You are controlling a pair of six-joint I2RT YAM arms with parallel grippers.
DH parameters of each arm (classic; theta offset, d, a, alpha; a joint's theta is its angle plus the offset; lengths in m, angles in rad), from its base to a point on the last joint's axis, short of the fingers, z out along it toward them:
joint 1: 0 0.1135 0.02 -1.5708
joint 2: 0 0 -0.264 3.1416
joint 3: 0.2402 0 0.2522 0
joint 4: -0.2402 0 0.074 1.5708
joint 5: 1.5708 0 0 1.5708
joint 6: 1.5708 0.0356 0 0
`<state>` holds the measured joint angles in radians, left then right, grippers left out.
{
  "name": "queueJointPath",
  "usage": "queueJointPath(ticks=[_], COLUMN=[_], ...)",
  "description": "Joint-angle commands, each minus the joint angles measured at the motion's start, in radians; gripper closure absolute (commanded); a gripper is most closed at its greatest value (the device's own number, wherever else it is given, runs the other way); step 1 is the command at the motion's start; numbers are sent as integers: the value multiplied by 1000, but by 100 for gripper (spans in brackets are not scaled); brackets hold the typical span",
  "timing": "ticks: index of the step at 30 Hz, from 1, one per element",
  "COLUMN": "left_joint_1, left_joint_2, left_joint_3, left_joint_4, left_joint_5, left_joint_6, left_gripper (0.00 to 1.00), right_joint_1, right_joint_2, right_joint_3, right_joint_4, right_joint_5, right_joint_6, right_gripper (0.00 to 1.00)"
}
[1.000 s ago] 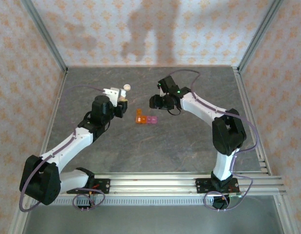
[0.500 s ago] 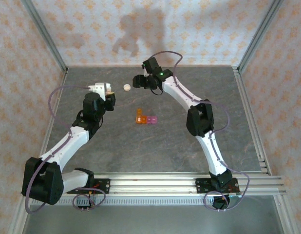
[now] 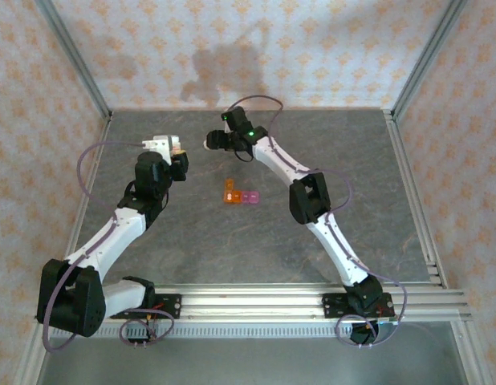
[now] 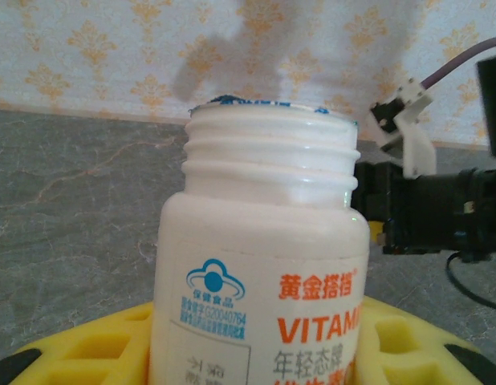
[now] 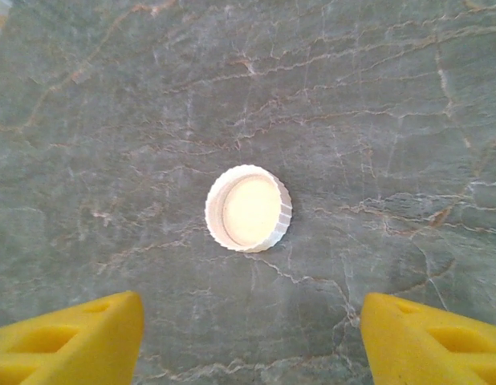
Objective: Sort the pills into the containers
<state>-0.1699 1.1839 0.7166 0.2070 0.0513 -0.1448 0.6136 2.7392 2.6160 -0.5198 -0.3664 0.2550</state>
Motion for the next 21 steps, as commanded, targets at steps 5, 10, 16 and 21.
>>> queueJointPath(ticks=[5, 10, 16, 21], left_joint_1=[12, 17, 19, 18], left_joint_2=[-21, -23, -28, -29], left_joint_3=[4, 4, -1, -41], left_joint_4=[14, 8, 16, 125], left_joint_5=[1, 5, 51, 168], left_joint_6=[-18, -21, -11, -3], left_gripper=[100, 100, 100, 100], right_joint_1=[33, 40, 41, 31], right_joint_2=[49, 69, 69, -60], right_joint_3=[74, 83, 99, 62], right_joint_4=[49, 59, 39, -77], right_joint_5=[97, 110, 115, 154], right_joint_6=[-88, -106, -75, -86], right_gripper=[21, 17, 20, 22])
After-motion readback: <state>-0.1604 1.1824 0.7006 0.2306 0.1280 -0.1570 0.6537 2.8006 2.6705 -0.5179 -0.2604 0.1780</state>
